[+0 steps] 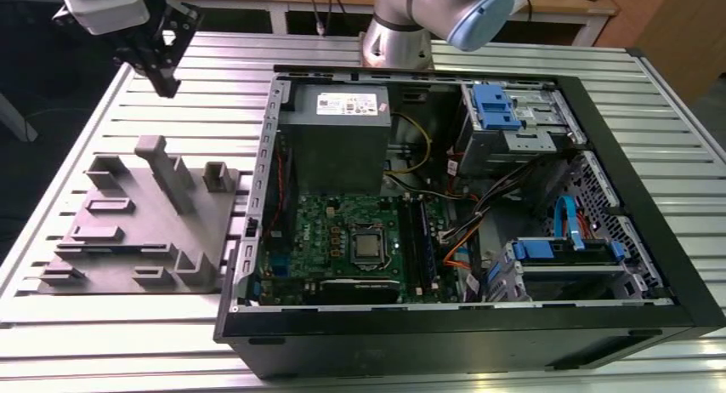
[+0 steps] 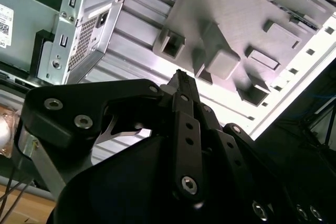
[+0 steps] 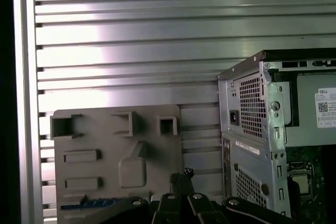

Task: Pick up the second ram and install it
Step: 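Reach for the second ram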

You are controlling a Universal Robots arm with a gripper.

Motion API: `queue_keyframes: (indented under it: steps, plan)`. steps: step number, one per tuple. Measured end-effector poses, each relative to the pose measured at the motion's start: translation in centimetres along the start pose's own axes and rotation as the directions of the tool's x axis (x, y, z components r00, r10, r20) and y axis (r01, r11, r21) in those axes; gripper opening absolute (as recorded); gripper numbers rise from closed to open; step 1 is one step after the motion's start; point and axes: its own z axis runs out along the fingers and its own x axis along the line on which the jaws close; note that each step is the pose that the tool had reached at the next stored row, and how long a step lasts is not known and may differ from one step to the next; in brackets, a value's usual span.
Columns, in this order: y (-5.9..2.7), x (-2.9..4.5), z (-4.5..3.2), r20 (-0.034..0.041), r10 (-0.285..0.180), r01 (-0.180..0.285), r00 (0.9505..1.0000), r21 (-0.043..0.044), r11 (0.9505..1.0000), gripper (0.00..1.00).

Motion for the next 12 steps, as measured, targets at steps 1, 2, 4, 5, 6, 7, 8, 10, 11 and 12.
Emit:
queue_keyframes:
  steps: [1, 2, 4, 5, 6, 7, 8, 10, 11, 12]
  plan:
    - [-0.12, 0.08, 0.08, 0.0001, 0.000, 0.000, 1.0000, -0.0001, 1.0000, 0.07]
    - [-0.25, 0.15, 0.16, 0.0000, 0.000, 0.000, 1.0000, 0.0000, 1.0000, 0.07]
    - [-0.51, 0.30, 0.33, 0.0000, 0.000, 0.000, 1.0000, 0.0000, 1.0000, 0.07]
    - [-0.65, 0.38, 0.41, 0.0001, 0.000, 0.000, 1.0000, -0.0001, 1.0000, 0.07]
    - [-0.81, 0.47, 0.48, 0.0001, 0.000, 0.000, 1.0000, -0.0001, 1.0000, 0.07]
    - [-0.95, 0.57, 0.56, 0.0001, 0.000, 0.000, 1.0000, -0.0001, 1.0000, 0.07]
    - [-1.08, 0.68, 0.63, 0.0001, 0.000, 0.000, 1.0000, -0.0001, 1.0000, 0.07]
    - [-1.32, 0.92, 0.76, 0.0000, 0.000, 0.000, 1.0000, 0.0000, 1.0000, 0.07]
    - [-1.45, 1.07, 0.84, 0.0000, 0.000, 0.000, 1.0000, 0.0000, 1.0000, 0.07]
    - [-1.57, 1.20, 0.91, 0.0001, 0.000, 0.000, 1.0000, 0.0000, 1.0000, 0.07]
